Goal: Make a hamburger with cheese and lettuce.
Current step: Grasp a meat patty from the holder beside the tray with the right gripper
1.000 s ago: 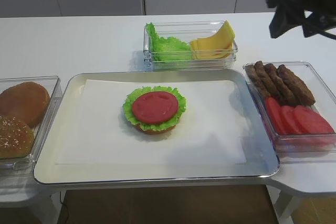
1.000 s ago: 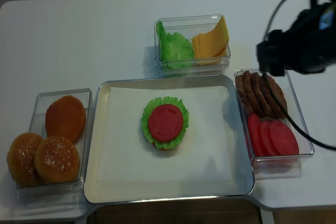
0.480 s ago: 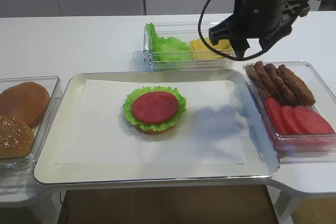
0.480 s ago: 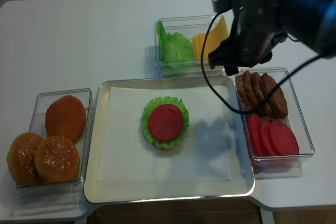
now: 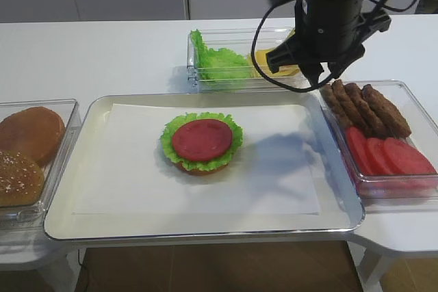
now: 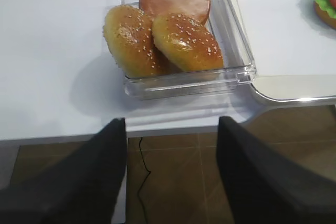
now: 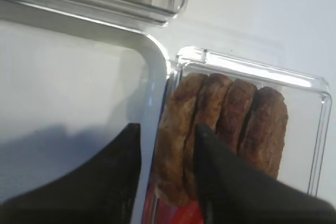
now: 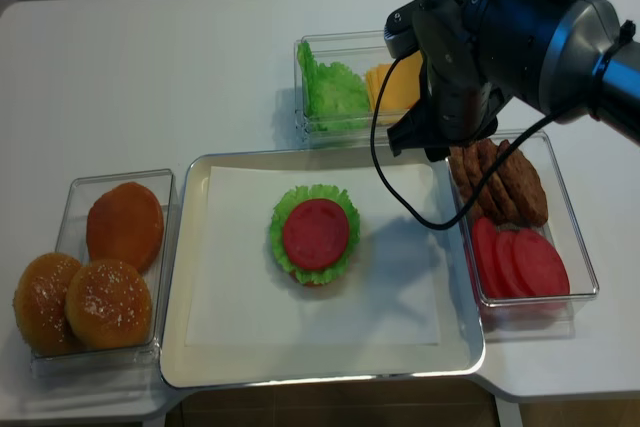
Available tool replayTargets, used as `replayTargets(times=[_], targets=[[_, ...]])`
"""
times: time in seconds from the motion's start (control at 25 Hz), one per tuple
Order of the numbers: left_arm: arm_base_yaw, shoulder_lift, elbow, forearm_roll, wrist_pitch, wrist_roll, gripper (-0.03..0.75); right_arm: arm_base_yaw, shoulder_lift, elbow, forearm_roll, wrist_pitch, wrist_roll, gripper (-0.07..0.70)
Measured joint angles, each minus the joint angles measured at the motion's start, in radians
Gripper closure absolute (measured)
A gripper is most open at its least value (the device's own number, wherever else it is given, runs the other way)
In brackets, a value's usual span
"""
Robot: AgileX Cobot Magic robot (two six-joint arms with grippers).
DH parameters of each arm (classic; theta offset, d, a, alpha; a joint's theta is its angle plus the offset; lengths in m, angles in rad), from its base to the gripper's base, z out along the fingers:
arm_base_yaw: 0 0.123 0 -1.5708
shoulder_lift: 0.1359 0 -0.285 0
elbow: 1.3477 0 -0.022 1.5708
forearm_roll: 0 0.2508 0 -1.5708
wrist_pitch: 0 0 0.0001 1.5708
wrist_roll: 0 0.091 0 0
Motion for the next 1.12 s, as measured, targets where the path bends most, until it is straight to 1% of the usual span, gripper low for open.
replayTargets(times=[0.44,0.72,1.12], targets=[[0.0,0.0,0.0,0.0,0.0,0.0,0.312,0.0,0.0,0.0,-0.027,-0.011,0.005,0.36],[0.0,0.0,0.0,0.0,0.0,0.0,0.312,0.0,0.0,0.0,-0.027,-0.011,0.007,0.297],[0.0,0.0,0.0,0.0,0.0,0.0,0.312,0.0,0.06,0.0,-0.041,0.005,0.007,0.291]])
